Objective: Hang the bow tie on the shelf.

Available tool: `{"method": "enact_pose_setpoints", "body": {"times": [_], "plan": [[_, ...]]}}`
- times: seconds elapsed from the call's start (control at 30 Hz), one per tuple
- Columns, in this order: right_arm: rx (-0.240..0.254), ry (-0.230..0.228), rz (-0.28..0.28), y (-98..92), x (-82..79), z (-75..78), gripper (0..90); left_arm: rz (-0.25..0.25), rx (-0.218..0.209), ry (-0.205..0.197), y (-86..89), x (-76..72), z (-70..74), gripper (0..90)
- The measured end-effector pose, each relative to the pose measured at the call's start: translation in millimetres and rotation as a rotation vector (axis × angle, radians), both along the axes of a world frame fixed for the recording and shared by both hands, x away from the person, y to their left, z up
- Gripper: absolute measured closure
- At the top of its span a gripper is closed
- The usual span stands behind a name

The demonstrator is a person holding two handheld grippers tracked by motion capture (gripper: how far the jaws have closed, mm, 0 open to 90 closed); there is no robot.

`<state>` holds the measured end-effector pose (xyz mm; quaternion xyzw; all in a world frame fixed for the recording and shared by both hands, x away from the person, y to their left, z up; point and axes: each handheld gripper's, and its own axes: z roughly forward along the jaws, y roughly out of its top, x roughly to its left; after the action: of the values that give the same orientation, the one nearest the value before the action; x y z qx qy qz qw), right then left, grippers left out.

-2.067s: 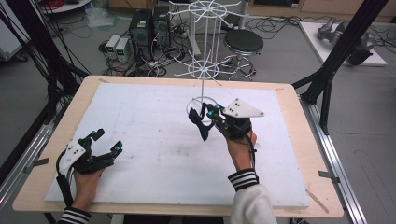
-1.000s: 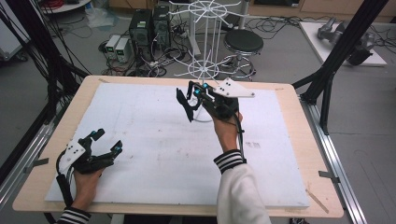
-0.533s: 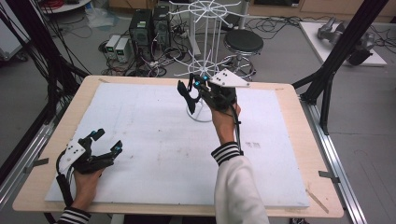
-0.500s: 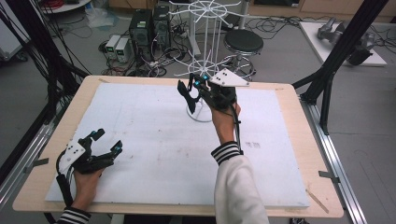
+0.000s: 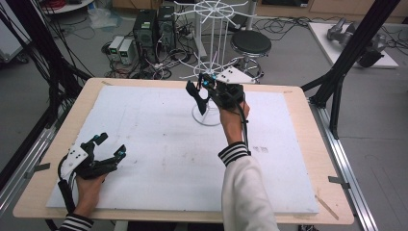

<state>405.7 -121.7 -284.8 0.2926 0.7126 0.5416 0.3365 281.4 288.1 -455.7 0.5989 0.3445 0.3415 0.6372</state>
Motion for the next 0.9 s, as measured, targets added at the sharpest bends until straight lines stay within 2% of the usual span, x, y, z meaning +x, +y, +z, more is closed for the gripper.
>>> {"method": "enact_pose_setpoints", "body": {"times": [0.23, 0.4, 0.6, 0.77, 0.8, 0.83, 0.9], "plan": [[-0.017, 0.008, -0.016, -1.8, 1.0, -0.7, 79.2, 0.000, 0.000, 0.000, 0.0, 0.1, 0.0, 14.9], [-0.054, -0.011, -0.023, -1.1, 0.2, -0.4, 75.0, 0.000, 0.001, 0.000, 0.1, 0.0, 0.0, 14.9], [-0.058, -0.019, -0.027, -3.9, -2.0, 1.4, 72.7, 0.000, 0.002, -0.001, 0.0, -0.1, 0.0, 14.9], [-0.041, -0.032, -0.021, -7.0, -5.9, 4.9, 69.4, 0.000, 0.002, 0.000, 0.0, -0.1, 0.0, 14.9], [-0.040, -0.034, -0.018, -7.8, -7.1, 5.9, 66.6, 0.000, 0.001, -0.001, -0.1, 0.0, 0.0, 14.9], [-0.031, -0.033, -0.023, -9.0, -10.0, 7.4, 57.2, 0.000, 0.003, 0.000, 0.0, -0.1, 0.0, 14.9], [-0.015, -0.035, -0.022, -10.0, -13.9, 8.9, 44.1, 0.000, 0.003, 0.000, 0.0, -0.1, 0.0, 14.9]]}}
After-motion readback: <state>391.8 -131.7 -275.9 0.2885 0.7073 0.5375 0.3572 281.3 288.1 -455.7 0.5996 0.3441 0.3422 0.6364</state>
